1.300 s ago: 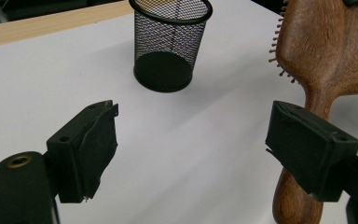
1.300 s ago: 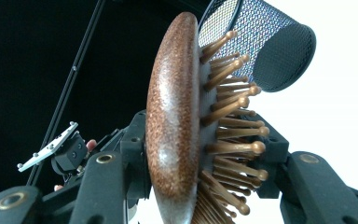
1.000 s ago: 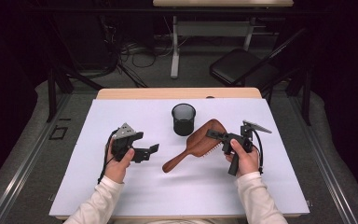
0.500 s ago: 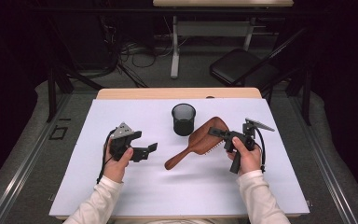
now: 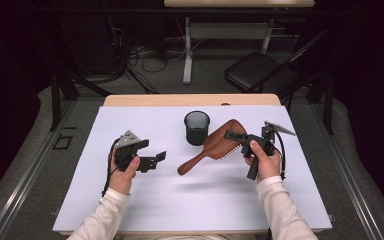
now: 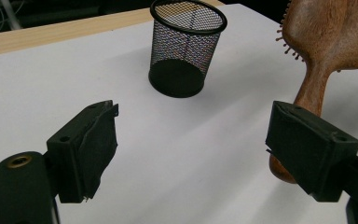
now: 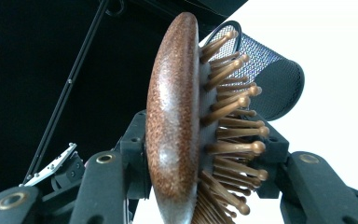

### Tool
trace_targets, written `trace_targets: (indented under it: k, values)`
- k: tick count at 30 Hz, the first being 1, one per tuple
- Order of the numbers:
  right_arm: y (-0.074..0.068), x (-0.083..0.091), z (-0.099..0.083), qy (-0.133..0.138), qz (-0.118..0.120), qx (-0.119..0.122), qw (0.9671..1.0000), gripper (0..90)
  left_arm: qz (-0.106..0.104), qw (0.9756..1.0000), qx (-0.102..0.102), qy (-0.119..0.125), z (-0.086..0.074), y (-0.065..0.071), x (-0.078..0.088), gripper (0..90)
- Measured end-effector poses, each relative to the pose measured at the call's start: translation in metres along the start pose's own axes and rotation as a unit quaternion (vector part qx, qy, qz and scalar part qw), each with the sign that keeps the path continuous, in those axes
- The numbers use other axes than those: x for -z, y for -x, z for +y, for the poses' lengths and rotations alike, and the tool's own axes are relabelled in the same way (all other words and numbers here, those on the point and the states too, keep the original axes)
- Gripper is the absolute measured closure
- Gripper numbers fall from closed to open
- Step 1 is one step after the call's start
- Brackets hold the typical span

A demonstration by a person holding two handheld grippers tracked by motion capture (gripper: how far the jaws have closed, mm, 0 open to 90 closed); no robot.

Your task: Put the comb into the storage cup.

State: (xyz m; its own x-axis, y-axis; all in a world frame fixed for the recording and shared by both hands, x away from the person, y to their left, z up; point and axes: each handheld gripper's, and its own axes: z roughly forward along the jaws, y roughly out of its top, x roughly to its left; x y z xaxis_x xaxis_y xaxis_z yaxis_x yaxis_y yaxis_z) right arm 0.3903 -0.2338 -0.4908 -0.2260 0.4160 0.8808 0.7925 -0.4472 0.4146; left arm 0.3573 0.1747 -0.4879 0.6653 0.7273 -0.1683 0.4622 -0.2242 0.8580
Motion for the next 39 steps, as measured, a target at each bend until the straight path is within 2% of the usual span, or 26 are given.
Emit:
trace_targets:
  k: [4, 13, 24, 39]
  values:
    - [-0.001, 0.0, 0.005, -0.006, -0.007, -0.001, 1.0, 50.4, 0.0, 1.0, -0.001, 0.0, 0.0, 0.0, 0.0, 15.9]
    - [-0.01, -0.002, 0.017, 0.006, -0.014, 0.006, 0.9999, 50.4, 0.001, 1.0, 0.0, -0.003, 0.0, -0.001, 0.0, 15.9]
    - [-0.019, -0.004, 0.03, 0.005, -0.041, 0.025, 0.9989, 50.4, 0.002, 1.0, 0.0, -0.005, -0.001, -0.001, -0.001, 15.9]
    - [-0.041, -0.012, 0.052, 0.011, -0.075, 0.043, 0.9961, 50.3, 0.003, 1.0, 0.001, -0.009, -0.002, -0.001, -0.002, 15.9]
